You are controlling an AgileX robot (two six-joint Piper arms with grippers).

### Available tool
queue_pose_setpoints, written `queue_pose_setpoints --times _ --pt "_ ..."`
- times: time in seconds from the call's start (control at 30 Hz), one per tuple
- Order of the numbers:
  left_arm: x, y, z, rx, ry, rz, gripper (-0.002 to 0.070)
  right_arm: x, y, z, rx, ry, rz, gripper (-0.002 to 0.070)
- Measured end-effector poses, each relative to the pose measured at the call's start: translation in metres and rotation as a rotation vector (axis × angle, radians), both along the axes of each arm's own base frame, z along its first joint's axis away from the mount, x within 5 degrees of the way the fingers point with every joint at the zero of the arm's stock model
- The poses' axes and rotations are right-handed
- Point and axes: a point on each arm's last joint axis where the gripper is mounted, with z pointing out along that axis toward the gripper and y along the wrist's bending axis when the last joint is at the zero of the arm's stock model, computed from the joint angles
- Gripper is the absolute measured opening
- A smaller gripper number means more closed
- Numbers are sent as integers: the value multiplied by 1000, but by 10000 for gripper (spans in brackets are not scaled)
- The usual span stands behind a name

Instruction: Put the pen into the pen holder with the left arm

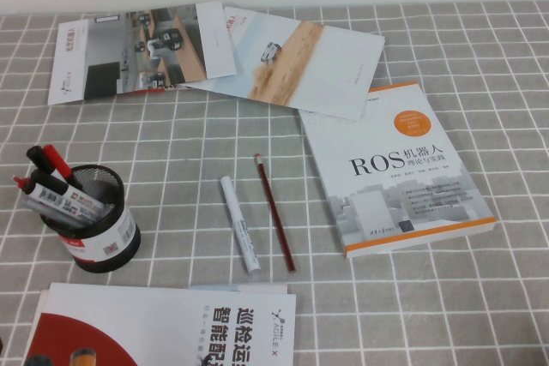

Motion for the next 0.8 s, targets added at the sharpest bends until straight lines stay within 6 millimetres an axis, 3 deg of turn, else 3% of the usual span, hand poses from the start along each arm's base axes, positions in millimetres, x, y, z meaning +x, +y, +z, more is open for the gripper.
queue_pose_setpoints --times 0.37,0.7,0.8 --pt "1 -3 3 -112 -22 -4 -4 0 0 0 0 0 0 -15" --pt "2 -8 19 -570 -123 20 -3 0 0 0 0 0 0 -15" --pt "3 -8 22 -634 -146 32 -3 0 0 0 0 0 0 -15"
